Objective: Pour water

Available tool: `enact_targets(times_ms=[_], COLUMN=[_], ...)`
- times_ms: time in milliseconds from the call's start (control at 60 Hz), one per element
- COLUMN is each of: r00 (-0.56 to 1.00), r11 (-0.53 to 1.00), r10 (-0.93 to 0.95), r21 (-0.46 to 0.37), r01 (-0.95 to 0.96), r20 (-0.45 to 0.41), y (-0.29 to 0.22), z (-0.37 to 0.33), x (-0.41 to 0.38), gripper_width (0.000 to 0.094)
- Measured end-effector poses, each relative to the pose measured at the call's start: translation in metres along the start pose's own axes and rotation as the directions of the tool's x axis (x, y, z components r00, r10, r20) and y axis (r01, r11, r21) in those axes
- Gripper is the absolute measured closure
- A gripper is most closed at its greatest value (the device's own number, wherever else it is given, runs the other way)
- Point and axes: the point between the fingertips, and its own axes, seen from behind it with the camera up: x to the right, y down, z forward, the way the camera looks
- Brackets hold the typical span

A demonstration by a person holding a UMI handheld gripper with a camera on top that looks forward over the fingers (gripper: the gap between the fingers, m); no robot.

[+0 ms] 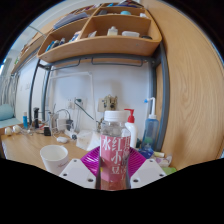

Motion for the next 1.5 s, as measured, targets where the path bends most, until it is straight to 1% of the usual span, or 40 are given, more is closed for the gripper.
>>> enact_targets(times_ms=[150, 317, 383, 467, 483, 517, 583, 750, 933, 1067, 1183, 1350, 1500], r00=[0.999, 0.999, 0.999, 0.998, 0.998, 0.996, 0.994, 0.989, 0.979, 0.967, 0.966, 0.965, 0.959], r11=[0.999, 0.999, 1.000, 0.999, 0.999, 0.999, 0.998, 0.993, 0.992, 0.995, 0.996, 0.997, 0.997], r10=[0.050, 0.026, 0.012, 0.020, 0.023, 0.031, 0.051, 0.103, 0.091, 0.065, 0.073, 0.068, 0.072], r21=[0.014, 0.022, -0.004, -0.027, -0.026, -0.028, -0.037, -0.051, -0.067, -0.058, -0.030, -0.021, 0.010], r01=[-0.050, -0.025, -0.012, -0.021, -0.025, -0.034, -0.054, -0.109, -0.104, -0.082, -0.083, -0.075, -0.073], r20=[-0.012, -0.027, -0.041, -0.060, -0.064, -0.080, -0.096, -0.110, -0.181, -0.246, -0.246, -0.253, -0.275], y=[0.001, 0.003, 0.007, 0.010, 0.010, 0.010, 0.016, 0.032, 0.041, 0.041, 0.032, 0.028, 0.020], z=[-0.003, -0.005, -0.008, -0.018, -0.021, -0.027, -0.044, -0.094, -0.149, -0.175, -0.188, -0.201, -0.209], x=[0.006, 0.009, 0.011, 0.013, 0.013, 0.014, 0.012, -0.005, -0.022, -0.027, -0.034, -0.036, -0.030], gripper_width=[0.0566, 0.0456, 0.0319, 0.0068, 0.0054, 0.0073, 0.0075, 0.0077, 0.0072, 0.0071, 0.0074, 0.0071, 0.0072])
